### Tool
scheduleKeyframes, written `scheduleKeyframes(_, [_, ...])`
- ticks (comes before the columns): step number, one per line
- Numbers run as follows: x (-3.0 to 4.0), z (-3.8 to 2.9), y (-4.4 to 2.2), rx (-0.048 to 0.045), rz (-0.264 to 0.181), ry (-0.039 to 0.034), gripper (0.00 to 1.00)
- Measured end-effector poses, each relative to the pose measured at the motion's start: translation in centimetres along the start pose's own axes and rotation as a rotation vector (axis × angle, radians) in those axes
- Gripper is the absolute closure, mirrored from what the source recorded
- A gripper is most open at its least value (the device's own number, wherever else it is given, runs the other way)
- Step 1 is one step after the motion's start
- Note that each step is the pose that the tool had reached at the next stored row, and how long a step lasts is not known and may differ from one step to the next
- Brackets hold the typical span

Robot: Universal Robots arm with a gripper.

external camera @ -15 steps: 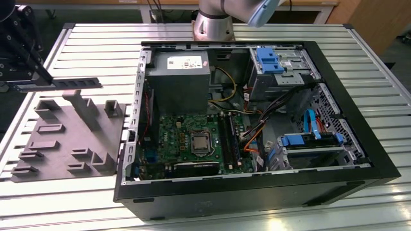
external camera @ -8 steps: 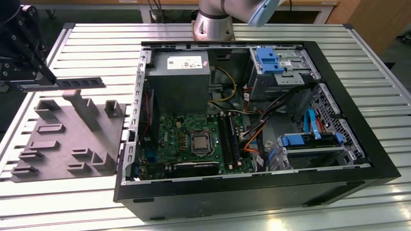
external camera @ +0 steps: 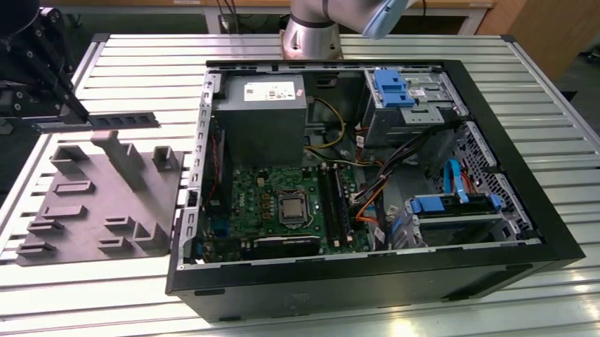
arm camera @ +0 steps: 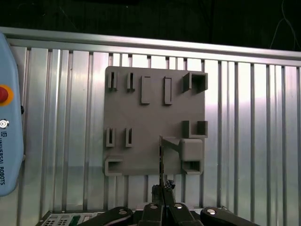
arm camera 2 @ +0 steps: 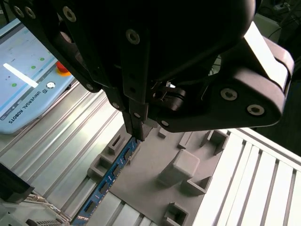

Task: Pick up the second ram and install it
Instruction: 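Pick up the second ram and move it above second insertion slot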

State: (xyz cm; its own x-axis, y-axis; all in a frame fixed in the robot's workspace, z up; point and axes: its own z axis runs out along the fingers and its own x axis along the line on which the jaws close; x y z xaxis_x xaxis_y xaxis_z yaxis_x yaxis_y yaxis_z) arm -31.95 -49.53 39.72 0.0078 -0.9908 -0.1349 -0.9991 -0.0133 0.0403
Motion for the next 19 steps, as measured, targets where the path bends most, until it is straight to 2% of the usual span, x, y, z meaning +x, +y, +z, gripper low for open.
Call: scheduleKeyframes(19, [-0.17, -0.05, -1.89, 0.0, 0.0, 0.0, 0.89])
